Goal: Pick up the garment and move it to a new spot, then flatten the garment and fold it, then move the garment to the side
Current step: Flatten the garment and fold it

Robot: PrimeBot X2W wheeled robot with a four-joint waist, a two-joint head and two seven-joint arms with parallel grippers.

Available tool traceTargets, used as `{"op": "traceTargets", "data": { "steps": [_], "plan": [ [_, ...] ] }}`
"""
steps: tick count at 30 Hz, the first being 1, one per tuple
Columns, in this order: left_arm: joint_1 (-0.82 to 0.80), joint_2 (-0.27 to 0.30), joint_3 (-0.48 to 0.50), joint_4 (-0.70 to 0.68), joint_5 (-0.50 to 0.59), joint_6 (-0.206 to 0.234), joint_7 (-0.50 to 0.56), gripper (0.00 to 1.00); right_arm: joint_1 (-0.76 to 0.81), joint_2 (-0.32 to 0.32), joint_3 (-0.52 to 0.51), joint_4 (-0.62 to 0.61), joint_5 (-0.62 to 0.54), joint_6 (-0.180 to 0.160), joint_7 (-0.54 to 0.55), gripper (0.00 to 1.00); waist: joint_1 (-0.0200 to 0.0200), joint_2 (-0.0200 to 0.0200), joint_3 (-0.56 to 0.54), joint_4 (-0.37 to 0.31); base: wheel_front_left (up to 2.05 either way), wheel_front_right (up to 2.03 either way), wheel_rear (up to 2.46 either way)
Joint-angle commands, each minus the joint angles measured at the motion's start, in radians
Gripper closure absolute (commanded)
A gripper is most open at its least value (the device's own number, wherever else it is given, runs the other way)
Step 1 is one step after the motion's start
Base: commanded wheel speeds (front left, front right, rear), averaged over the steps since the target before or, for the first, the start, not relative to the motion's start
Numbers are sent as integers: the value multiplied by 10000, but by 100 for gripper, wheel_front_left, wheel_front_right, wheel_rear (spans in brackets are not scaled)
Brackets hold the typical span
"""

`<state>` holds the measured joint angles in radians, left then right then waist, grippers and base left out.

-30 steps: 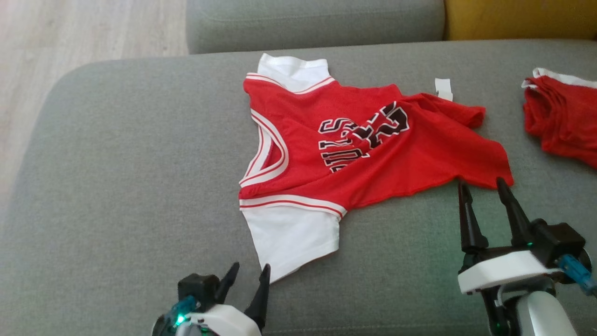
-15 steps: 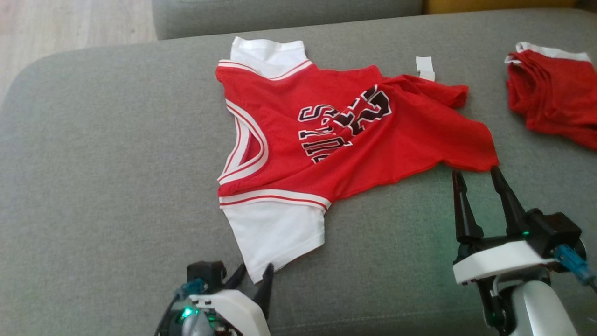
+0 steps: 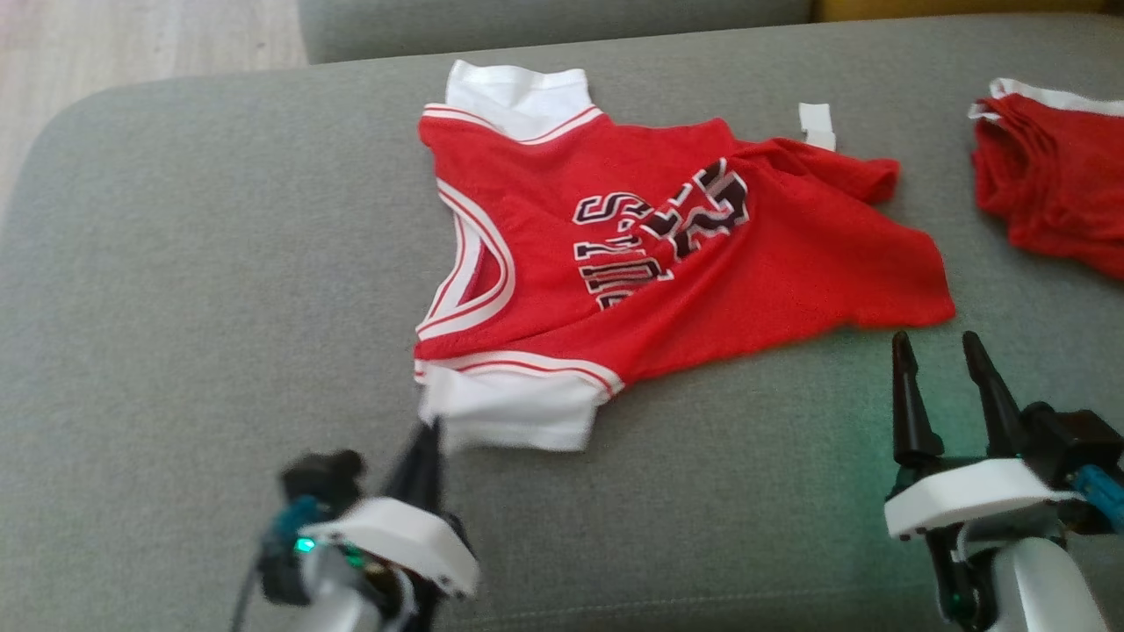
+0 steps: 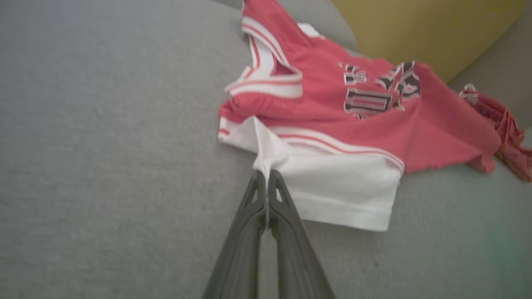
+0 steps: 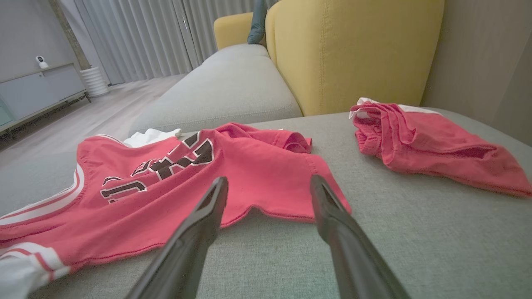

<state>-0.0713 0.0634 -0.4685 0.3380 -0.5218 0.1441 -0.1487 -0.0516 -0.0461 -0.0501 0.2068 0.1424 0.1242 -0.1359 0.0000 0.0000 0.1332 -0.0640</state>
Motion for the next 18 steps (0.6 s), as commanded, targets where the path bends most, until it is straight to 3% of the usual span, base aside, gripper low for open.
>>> {"op": "traceTargets", "data": {
  "steps": [1,10,18],
  "plan": [
    [-173,256,702,-743,-134,215,-367,100,-203,-41,59,-190,68,65,69,0,0,0,-46,178,0,0,0],
    [465,985,1666,-2664,-242,884,-525,100,-130,-41,-600,573,-52,65,790,0,0,0,-60,520,0,0,0],
    [627,942,1522,-3085,-220,1016,-415,100,-374,-41,-677,1204,-286,65,1198,0,0,0,50,618,0,0,0]
  ]
}}
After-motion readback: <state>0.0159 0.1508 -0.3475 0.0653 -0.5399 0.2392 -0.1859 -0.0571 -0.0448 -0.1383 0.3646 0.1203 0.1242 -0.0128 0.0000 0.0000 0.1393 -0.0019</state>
